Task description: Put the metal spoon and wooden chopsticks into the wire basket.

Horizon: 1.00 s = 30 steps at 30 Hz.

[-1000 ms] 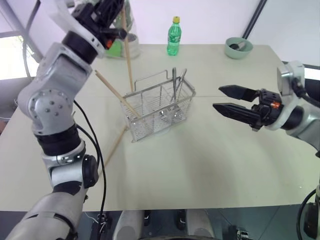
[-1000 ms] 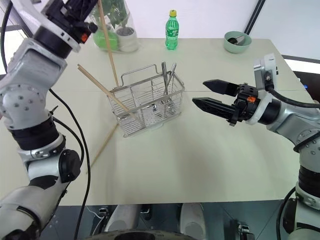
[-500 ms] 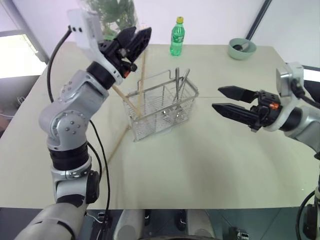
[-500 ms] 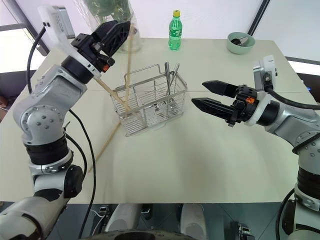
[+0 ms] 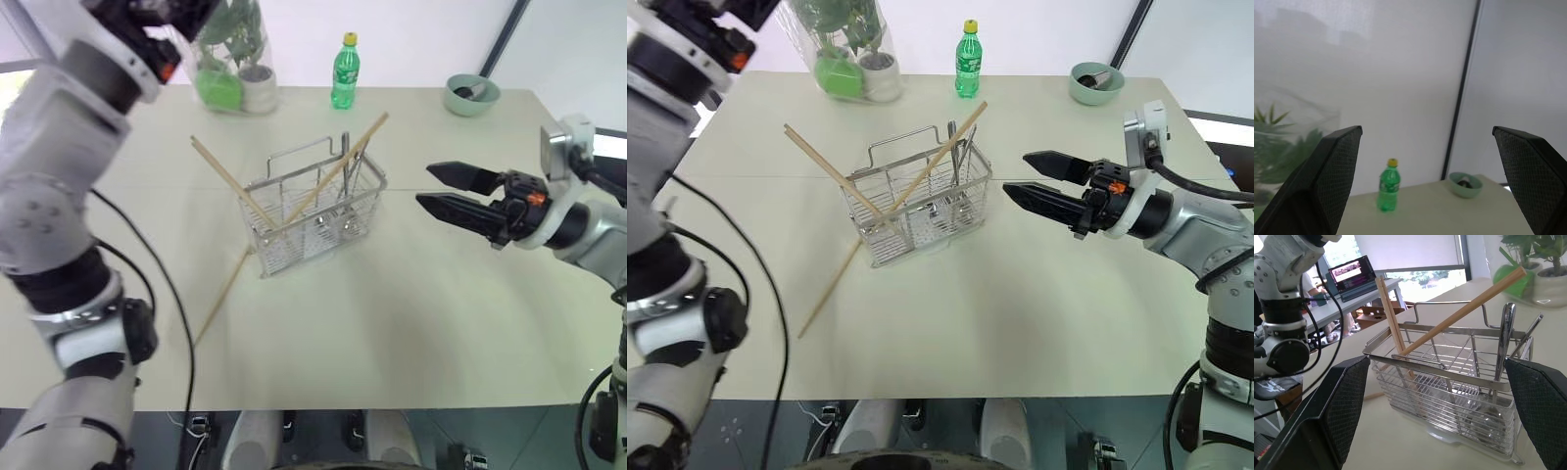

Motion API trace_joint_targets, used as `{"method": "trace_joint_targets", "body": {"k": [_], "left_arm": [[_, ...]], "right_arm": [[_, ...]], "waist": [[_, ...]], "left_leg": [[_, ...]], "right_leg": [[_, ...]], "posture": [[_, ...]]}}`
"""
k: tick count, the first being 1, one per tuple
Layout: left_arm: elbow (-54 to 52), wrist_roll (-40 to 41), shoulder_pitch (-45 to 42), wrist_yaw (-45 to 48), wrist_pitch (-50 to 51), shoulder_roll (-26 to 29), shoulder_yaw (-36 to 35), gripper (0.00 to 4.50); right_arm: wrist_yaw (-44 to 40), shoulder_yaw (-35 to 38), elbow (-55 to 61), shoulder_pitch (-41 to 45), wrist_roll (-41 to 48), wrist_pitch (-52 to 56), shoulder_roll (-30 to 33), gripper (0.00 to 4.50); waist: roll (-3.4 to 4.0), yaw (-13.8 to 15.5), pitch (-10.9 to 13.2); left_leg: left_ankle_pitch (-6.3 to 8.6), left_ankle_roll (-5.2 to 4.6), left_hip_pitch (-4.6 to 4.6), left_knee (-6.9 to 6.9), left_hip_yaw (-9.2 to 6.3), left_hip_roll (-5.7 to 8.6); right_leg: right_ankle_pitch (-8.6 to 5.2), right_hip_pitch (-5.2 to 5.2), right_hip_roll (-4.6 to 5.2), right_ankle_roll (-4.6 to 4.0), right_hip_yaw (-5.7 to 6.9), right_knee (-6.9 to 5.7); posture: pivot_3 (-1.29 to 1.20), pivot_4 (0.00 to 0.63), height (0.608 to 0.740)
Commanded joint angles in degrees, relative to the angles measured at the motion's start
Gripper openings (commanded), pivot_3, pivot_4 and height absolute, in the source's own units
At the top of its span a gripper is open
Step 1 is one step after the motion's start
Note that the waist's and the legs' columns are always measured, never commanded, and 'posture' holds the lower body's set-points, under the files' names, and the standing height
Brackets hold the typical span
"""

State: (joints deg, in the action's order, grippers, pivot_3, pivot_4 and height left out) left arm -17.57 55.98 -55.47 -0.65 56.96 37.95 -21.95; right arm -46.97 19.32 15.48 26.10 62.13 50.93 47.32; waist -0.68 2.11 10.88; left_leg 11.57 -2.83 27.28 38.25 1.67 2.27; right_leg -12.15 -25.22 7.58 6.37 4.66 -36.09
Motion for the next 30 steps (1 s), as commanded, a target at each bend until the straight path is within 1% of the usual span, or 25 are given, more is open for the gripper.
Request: {"method": "trace_joint_targets", "body": {"k": [1, 3, 4, 6, 8, 9, 11, 15, 18, 20, 22, 25, 29, 30], "left_arm": [[-0.13, 4.65, -1.55, -3.15, 11.87, 6.75, -2.74, 4.45], [0.36, 3.85, -1.10, -6.14, 21.86, 11.26, -2.30, 4.45], [0.31, 2.04, -0.42, -7.97, 25.21, 12.82, -2.28, 4.45], [0.41, 0.66, 1.25, -10.18, 32.03, 13.28, -3.70, 4.45], [-0.22, 2.67, 5.21, -11.05, 35.15, 13.80, -3.94, 4.45], [-0.92, 4.54, 8.04, -11.23, 35.54, 14.89, -3.23, 4.45], [-1.84, 7.42, 11.36, -11.86, 35.54, 16.31, -2.50, 4.45], [-3.72, 16.01, 18.17, -15.34, 35.54, 17.33, -2.07, 4.45], [-4.53, 23.37, 21.63, -18.44, 35.54, 16.54, -1.92, 4.45], [-5.61, 31.31, 23.87, -20.42, 33.97, 16.67, 1.55, 4.45], [-5.15, 39.06, 25.69, -24.33, 29.61, 18.92, 5.38, 4.45], [-5.22, 44.40, 26.77, -28.28, 25.38, 21.79, 12.11, 4.45], [-4.56, 46.30, 26.30, -30.37, 22.11, 23.17, 19.95, 4.45], [-4.07, 44.30, 25.79, -30.16, 22.32, 22.69, 21.73, 4.45]], "right_arm": [[-1.44, 0.61, -0.71, 1.32, -0.81, -1.87, 0.06, 4.50], [-2.27, 0.05, -1.20, 1.21, -1.41, -2.21, -0.15, 4.50], [-2.68, -0.33, -1.44, 1.25, -1.70, -2.38, -0.30, 4.50], [-3.23, -1.05, -2.10, 1.61, -2.14, -2.70, -0.70, 4.50], [-3.84, -1.75, -2.82, 2.16, -2.88, -2.95, -1.08, 4.50], [-4.14, -2.04, -3.22, 2.47, -3.27, -3.03, -1.23, 4.50], [-4.58, -2.34, -3.75, 2.84, -3.80, -3.16, -1.35, 4.50], [-5.37, -2.40, -4.70, 3.07, -4.52, -3.34, -1.40, 4.50], [-5.24, -2.26, -4.45, 2.47, -4.71, -3.35, -1.73, 4.50], [-4.57, -1.89, -3.79, 1.35, -4.53, -3.26, -2.28, 4.50], [-4.38, -1.64, -3.12, 0.40, -4.55, -3.43, -2.55, 4.50], [-3.97, -1.01, -2.29, -0.61, -4.36, -3.49, -2.83, 4.50], [-2.82, -0.43, -1.26, -1.49, -4.26, -3.83, -3.33, 4.50], [-2.40, 0.05, -0.81, -1.87, -3.96, -3.76, -3.45, 4.50]], "waist": [[-0.01, 0.03, 0.01], [-0.02, 0.22, 0.01], [-0.01, 0.21, 0.01], [-0.01, 0.20, 0.01], [0.00, 0.10, 0.00], [0.00, 0.07, 0.00], [-0.02, 0.06, 0.02], [-0.04, 0.14, 0.04], [-0.02, 0.13, 0.03], [-0.01, 0.15, 0.03], [-0.01, 0.20, 0.03], [0.02, 0.10, 0.03], [0.15, 0.14, -0.02], [0.15, 0.11, -0.02]], "left_leg": [[0.00, 0.00, 0.00, 0.00, 0.00, 0.00], [0.01, 0.02, 0.00, 0.00, -0.01, 0.00], [0.05, 0.09, 0.00, 0.00, -0.01, 0.01], [0.08, 0.13, 0.00, -0.01, -0.01, 0.02], [0.08, 0.16, -0.07, -0.03, 0.00, 0.02], [0.07, 0.18, -0.08, -0.04, 0.00, 0.02], [0.05, 0.23, -0.06, -0.09, 0.00, 0.01], [0.02, 0.31, 0.03, -0.12, -0.04, 0.00], [0.03, 0.32, -0.01, -0.16, -0.04, 0.00], [0.03, 0.33, -0.02, -0.20, -0.05, -0.01], [0.04, 0.33, -0.05, -0.25, -0.05, -0.01], [0.03, 0.33, -0.02, -0.27, -0.04, -0.01], [0.03, 0.34, -0.03, -0.34, 0.06, -0.01], [0.03, 0.34, -0.03, -0.34, 0.07, -0.01]], "right_leg": [[0.00, -0.01, -0.01, 0.01, 0.00, 0.00], [0.00, -0.01, -0.01, 0.02, 0.00, 0.00], [0.00, -0.01, -0.01, 0.02, 0.01, 0.01], [-0.01, -0.01, -0.02, 0.02, 0.01, 0.00], [-0.01, 0.01, -0.02, 0.02, 0.00, 0.00], [-0.01, 0.01, -0.02, 0.02, -0.01, -0.02], [-0.01, -0.08, 0.01, 0.00, -0.05, -0.02], [-0.02, -0.19, 0.11, -0.03, -0.06, 0.00], [-0.02, -0.21, 0.14, -0.05, -0.08, 0.04], [-0.02, -0.27, 0.14, -0.07, -0.09, 0.04], [-0.02, -0.27, 0.17, -0.08, -0.16, 0.09], [-0.01, -0.27, 0.17, -0.11, -0.24, 0.08], [-0.01, -0.26, 0.16, -0.14, -0.36, 0.08], [-0.01, -0.27, 0.16, -0.15, -0.37, 0.08]], "posture": [[0.00, 0.150, 0.684], [0.00, 0.150, 0.684], [0.00, 0.150, 0.684], [0.00, 0.150, 0.684], [0.00, 0.150, 0.684], [0.00, 0.150, 0.684], [0.00, 0.150, 0.684], [0.00, 0.150, 0.684], [0.00, 0.150, 0.684], [0.00, 0.150, 0.684], [0.00, 0.150, 0.684], [0.00, 0.150, 0.684], [0.00, 0.150, 0.684], [0.00, 0.150, 0.684]]}}
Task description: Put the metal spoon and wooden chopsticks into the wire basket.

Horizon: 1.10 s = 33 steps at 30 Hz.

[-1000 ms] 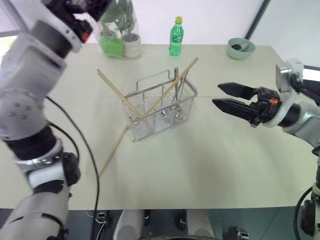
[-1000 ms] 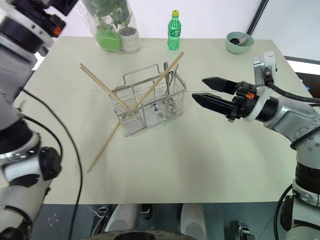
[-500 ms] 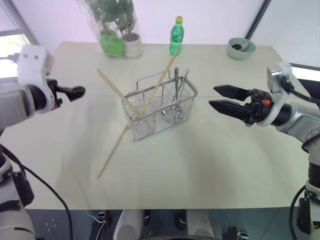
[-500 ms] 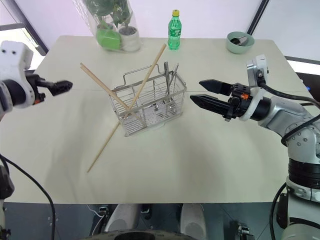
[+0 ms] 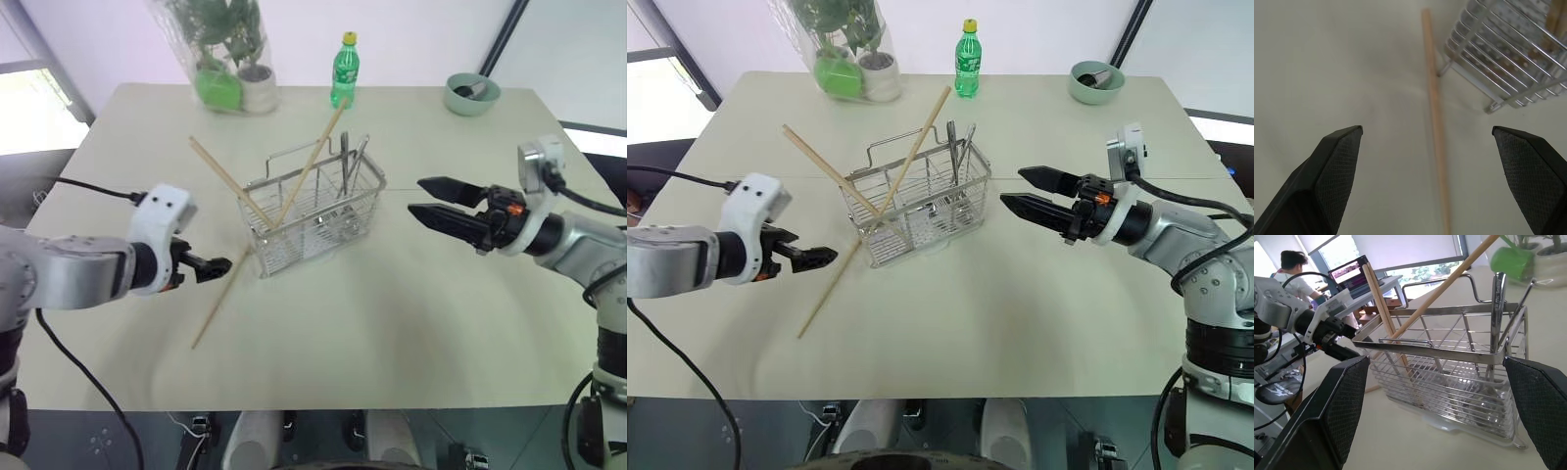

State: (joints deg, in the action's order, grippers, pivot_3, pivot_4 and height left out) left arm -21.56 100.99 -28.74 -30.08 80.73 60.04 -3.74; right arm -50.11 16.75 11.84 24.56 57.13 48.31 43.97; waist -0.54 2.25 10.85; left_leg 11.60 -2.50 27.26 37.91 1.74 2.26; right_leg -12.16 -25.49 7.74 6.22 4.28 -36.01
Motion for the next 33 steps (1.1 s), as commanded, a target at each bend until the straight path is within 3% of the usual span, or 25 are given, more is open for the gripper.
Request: {"method": "trace_joint_targets", "body": {"k": [1, 9, 12, 15, 22, 30, 33], "left_arm": [[0.52, -2.68, -1.46, -0.33, -1.17, 0.07, 5.17, 4.45], [6.76, -22.43, -5.11, 9.10, 0.10, -9.34, 14.91, 4.45], [8.74, -28.28, -5.44, 12.79, 0.32, -12.71, 15.60, 4.45], [9.69, -33.23, -5.67, 15.88, -0.27, -15.44, 14.49, 3.55], [10.45, -42.40, -5.11, 19.04, 1.51, -18.82, 9.44, 0.03], [12.17, -51.85, -2.88, 17.20, 1.96, -22.32, -0.84, 0.03], [14.82, -57.29, -2.49, 15.79, -3.07, -21.99, -6.32, 0.03]], "right_arm": [[1.07, 3.10, 3.33, -0.76, 1.36, -1.04, -0.14, 4.50], [3.05, 5.79, 6.47, -3.64, 2.82, -0.65, 0.15, 4.50], [3.38, 6.39, 7.54, -4.50, 3.47, -0.55, 0.50, 4.50], [3.67, 6.80, 8.25, -5.01, 3.78, -0.45, 1.00, 4.50], [4.20, 6.58, 7.98, -4.61, 3.81, -0.48, 1.48, 4.50], [4.11, 5.16, 6.82, -2.72, 3.39, -0.49, 1.29, 4.50], [3.91, 4.25, 5.98, -1.14, 3.31, -0.15, 1.38, 4.50]], "waist": [[0.00, -0.02, 0.00], [0.07, 0.16, -0.04], [0.46, 0.25, -0.26], [0.86, 0.30, -0.50], [1.00, 0.28, -0.59], [1.00, -0.08, -0.59], [1.00, -0.24, -0.59]], "left_leg": [[0.00, 0.00, 0.02, 0.00, 0.00, 0.00], [0.01, -0.01, 0.04, -0.01, 0.09, 0.00], [0.01, -0.02, 0.00, -0.02, 0.09, 0.00], [0.02, -0.03, -0.08, -0.02, 0.08, 0.00], [0.07, -0.13, -0.12, -0.02, 0.04, 0.00], [0.08, -0.15, -0.12, -0.03, 0.03, -0.03], [0.08, -0.15, -0.11, -0.03, 0.04, -0.06]], "right_leg": [[0.00, -0.02, 0.00, -0.01, -0.01, 0.00], [0.02, -0.02, -0.02, -0.05, -0.01, 0.07], [0.02, 0.06, 0.01, -0.05, -0.02, 0.10], [0.02, 0.13, 0.03, -0.05, -0.01, 0.23], [0.06, 0.17, 0.04, -0.07, 0.04, 0.50], [0.08, 0.19, 0.04, -0.10, 0.04, 0.53], [0.08, 0.18, 0.01, -0.10, 0.04, 0.51]], "posture": [[0.00, 0.150, 0.684], [0.00, 0.150, 0.684], [0.00, 0.150, 0.684], [0.00, 0.150, 0.684], [0.00, 0.150, 0.684], [0.00, 0.150, 0.684], [0.00, 0.150, 0.684]]}}
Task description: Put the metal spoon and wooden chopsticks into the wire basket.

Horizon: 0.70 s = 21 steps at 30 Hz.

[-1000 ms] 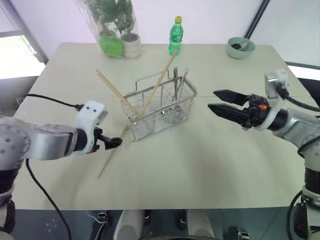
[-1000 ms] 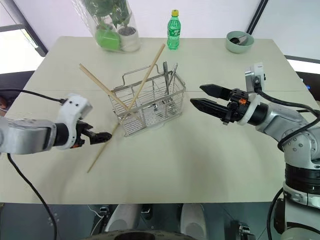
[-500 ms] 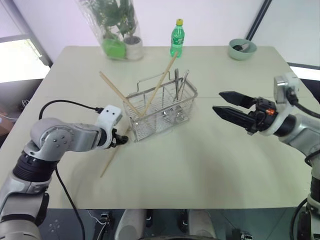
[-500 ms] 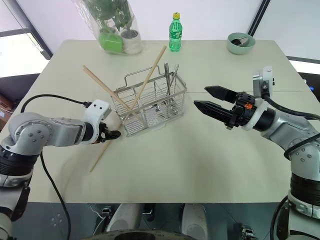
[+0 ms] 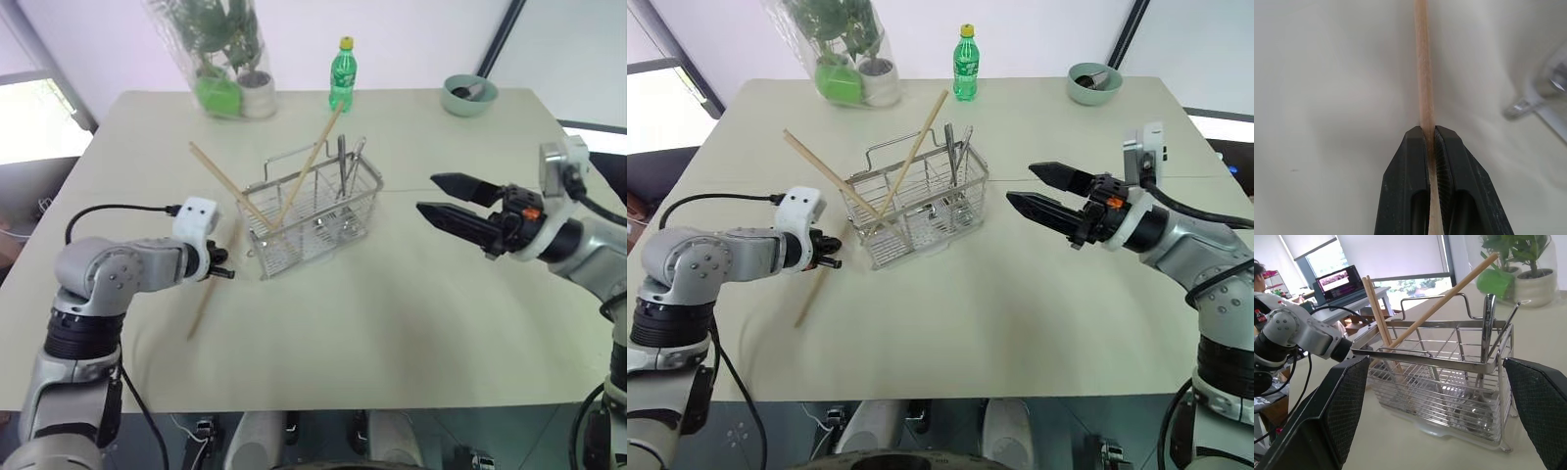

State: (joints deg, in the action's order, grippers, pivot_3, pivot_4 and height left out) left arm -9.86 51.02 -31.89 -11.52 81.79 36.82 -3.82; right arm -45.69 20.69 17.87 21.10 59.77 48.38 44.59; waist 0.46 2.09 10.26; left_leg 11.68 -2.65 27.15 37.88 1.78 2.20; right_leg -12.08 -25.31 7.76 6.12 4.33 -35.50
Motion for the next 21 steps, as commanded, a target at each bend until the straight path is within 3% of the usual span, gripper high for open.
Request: {"method": "trace_joint_targets", "body": {"k": [1, 7, 11, 16, 21], "left_arm": [[4.35, -9.83, 0.13, -3.54, -7.73, 1.35, -8.17, 0.03], [10.31, -16.91, -8.39, -2.31, -31.40, -1.02, -20.02, 0.03], [8.55, -11.77, -20.36, 5.28, -43.56, -3.21, -26.00, 0.03], [4.80, -4.47, -30.12, 12.94, -41.49, -5.13, -22.81, 0.03], [-1.40, 1.34, -31.01, 15.94, -35.50, -7.49, -17.77, 0.03]], "right_arm": [[-0.59, 0.06, -0.36, 2.81, 0.73, -0.04, 0.85, 4.50], [-1.33, -1.36, -1.87, 4.90, 0.18, 0.30, 1.12, 4.50], [-1.18, -2.41, -2.38, 6.25, 0.07, 0.43, 0.61, 4.50], [-0.89, -2.89, -2.36, 6.57, 0.14, 0.54, 0.18, 4.50], [-0.44, -2.41, -2.29, 6.41, 0.35, 0.68, 0.31, 4.50]], "waist": [[-0.01, -0.11, 0.01], [-0.25, 0.58, 0.14], [-0.56, 0.94, 0.21], [-0.62, 0.90, 0.20], [-0.62, 0.25, 0.20]], "left_leg": [[0.00, 0.00, 0.02, 0.00, 0.00, -0.01], [-0.02, 0.01, 0.27, 0.05, -0.04, -0.03], [0.06, -0.11, 0.34, 0.08, -0.03, 0.03], [0.10, -0.19, 0.34, 0.09, 0.12, 0.04], [0.03, -0.12, 0.25, 0.17, 0.13, 0.01]], "right_leg": [[0.01, 0.02, 0.00, -0.01, 0.00, -0.03], [0.03, -0.16, 0.04, -0.03, 0.19, 0.01], [0.30, -0.11, 0.10, 0.00, 0.31, 0.44], [0.44, 0.08, 0.12, 0.22, 0.39, 0.42], [0.45, 0.14, -0.04, 0.24, 0.40, 0.26]], "posture": [[0.00, 0.150, 0.684], [0.00, 0.150, 0.684], [0.00, 0.150, 0.684], [0.00, 0.150, 0.684], [0.00, 0.150, 0.684]]}}
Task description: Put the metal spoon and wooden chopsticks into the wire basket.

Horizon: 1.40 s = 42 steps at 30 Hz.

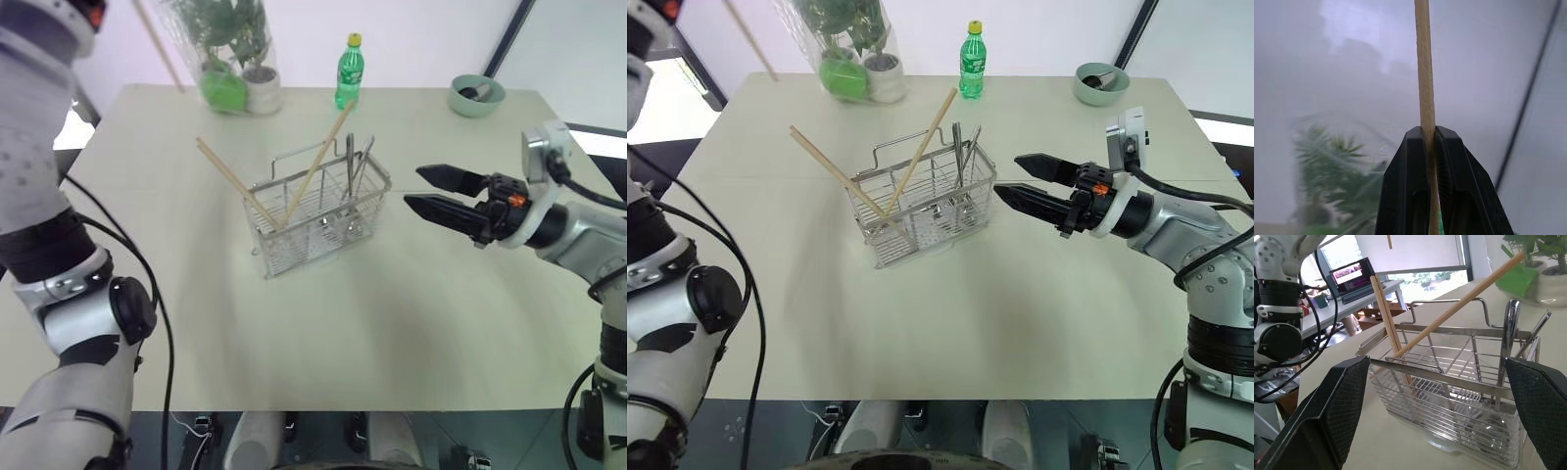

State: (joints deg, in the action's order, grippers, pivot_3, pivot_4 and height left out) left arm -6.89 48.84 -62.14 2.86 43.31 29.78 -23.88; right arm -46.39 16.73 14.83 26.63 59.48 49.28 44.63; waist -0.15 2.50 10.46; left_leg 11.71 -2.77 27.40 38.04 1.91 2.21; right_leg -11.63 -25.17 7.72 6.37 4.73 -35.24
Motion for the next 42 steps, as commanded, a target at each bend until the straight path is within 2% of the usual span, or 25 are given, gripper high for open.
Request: {"method": "trace_joint_targets", "body": {"k": [1, 8, 13, 17, 20, 26, 27, 31, 34, 38, 42], "left_arm": [[-5.15, 4.15, -0.50, 1.64, 3.79, -0.70, 2.77, 0.03], [-12.07, 8.42, 6.89, 1.92, 9.21, -2.82, 6.82, 0.03], [-15.68, 8.40, 12.65, 1.69, 9.81, -4.23, 8.95, 0.03], [-17.46, 5.24, 16.95, 2.41, 6.67, -5.64, 10.87, 0.03], [-17.37, 3.79, 17.97, 2.19, 4.30, -7.29, 11.03, 1.11], [-17.19, 3.18, 17.83, 1.03, 2.12, -10.45, 10.95, 4.19], [-17.43, 3.39, 17.79, 0.69, 2.15, -10.82, 10.85, 4.45], [-17.38, 4.07, 15.37, 0.99, 1.91, -9.91, 9.58, 4.45], [-14.39, 5.00, 10.93, 5.86, 3.50, -3.16, 7.54, 4.45], [-8.33, 7.86, 8.80, 21.05, 9.14, 14.33, 5.08, 4.45], [-5.60, 5.76, 14.56, 40.50, 8.34, 30.71, 4.54, 4.45]], "right_arm": [[0.33, 1.68, 0.83, 0.78, 0.73, -0.17, 0.30, 4.50], [1.77, 3.10, 2.61, -1.47, 1.34, -0.08, 0.18, 4.50], [2.93, 3.93, 3.13, -2.24, 2.01, 0.04, 0.05, 4.50], [3.04, 4.23, 3.24, -2.39, 2.28, 0.18, 0.28, 4.50], [3.05, 4.36, 3.00, -2.22, 2.57, 0.23, 0.56, 4.50], [2.42, 4.32, 1.84, -1.41, 2.35, -0.18, 1.10, 4.50], [2.32, 4.35, 1.71, -1.39, 2.25, -0.27, 1.16, 4.50], [1.43, 4.54, 0.84, -1.40, 1.48, -0.79, 1.78, 4.50], [-0.61, 4.58, -0.56, -1.24, -0.36, -1.90, 3.51, 4.50], [-6.81, 4.72, -3.49, -1.76, -3.44, -3.53, 8.25, 4.50], [-14.54, 3.84, -6.56, -3.04, -7.35, -6.29, 13.12, 4.50]], "waist": [[0.00, -0.22, 0.00], [0.02, -0.22, 0.02], [0.00, -0.15, 0.04], [0.00, -0.18, 0.04], [-0.01, -0.17, 0.04], [-0.01, -0.16, 0.04], [-0.01, -0.18, 0.04], [-0.01, -0.18, 0.04], [-0.04, -0.20, 0.07], [0.15, -0.57, 0.09], [0.17, -0.54, 0.11]], "left_leg": [[-0.01, 0.00, 0.00, 0.04, 0.00, -0.01], [-0.07, -0.12, -0.07, 0.06, 0.00, -0.07], [-0.06, -0.15, -0.03, 0.12, 0.01, -0.03], [-0.04, -0.12, -0.04, 0.12, 0.00, -0.04], [-0.05, -0.14, -0.04, 0.12, 0.01, -0.04], [-0.05, -0.15, -0.04, 0.12, 0.00, -0.04], [-0.05, -0.15, -0.04, 0.12, 0.00, -0.04], [-0.06, -0.17, -0.04, 0.12, 0.00, -0.04], [-0.07, -0.17, -0.01, 0.15, 0.00, -0.04], [-0.05, -0.20, -0.03, 0.11, 0.07, -0.04], [-0.02, -0.16, -0.03, 0.04, 0.13, -0.08]], "right_leg": [[0.00, 0.01, -0.02, 0.00, 0.00, -0.02], [-0.01, 0.01, -0.06, 0.03, -0.01, -0.14], [-0.09, 0.03, -0.06, -0.13, -0.01, -0.11], [-0.11, 0.04, -0.05, -0.15, -0.01, -0.11], [-0.11, 0.04, -0.05, -0.16, -0.01, -0.10], [-0.11, 0.05, -0.03, -0.17, -0.01, -0.10], [-0.11, 0.05, -0.04, -0.17, -0.01, -0.10], [-0.11, 0.04, -0.05, -0.16, -0.01, -0.10], [-0.11, 0.02, -0.09, -0.17, 0.01, -0.12], [-0.13, -0.05, -0.15, -0.16, 0.00, -0.11], [-0.16, -0.13, -0.19, -0.16, 0.01, -0.12]], "posture": [[0.00, 0.150, 0.684], [0.00, 0.150, 0.684], [0.00, 0.150, 0.684], [0.00, 0.150, 0.684], [0.00, 0.150, 0.684], [0.00, 0.150, 0.684], [0.00, 0.150, 0.684], [0.00, 0.150, 0.684], [0.00, 0.150, 0.684], [0.00, 0.150, 0.684], [0.00, 0.150, 0.684]]}}
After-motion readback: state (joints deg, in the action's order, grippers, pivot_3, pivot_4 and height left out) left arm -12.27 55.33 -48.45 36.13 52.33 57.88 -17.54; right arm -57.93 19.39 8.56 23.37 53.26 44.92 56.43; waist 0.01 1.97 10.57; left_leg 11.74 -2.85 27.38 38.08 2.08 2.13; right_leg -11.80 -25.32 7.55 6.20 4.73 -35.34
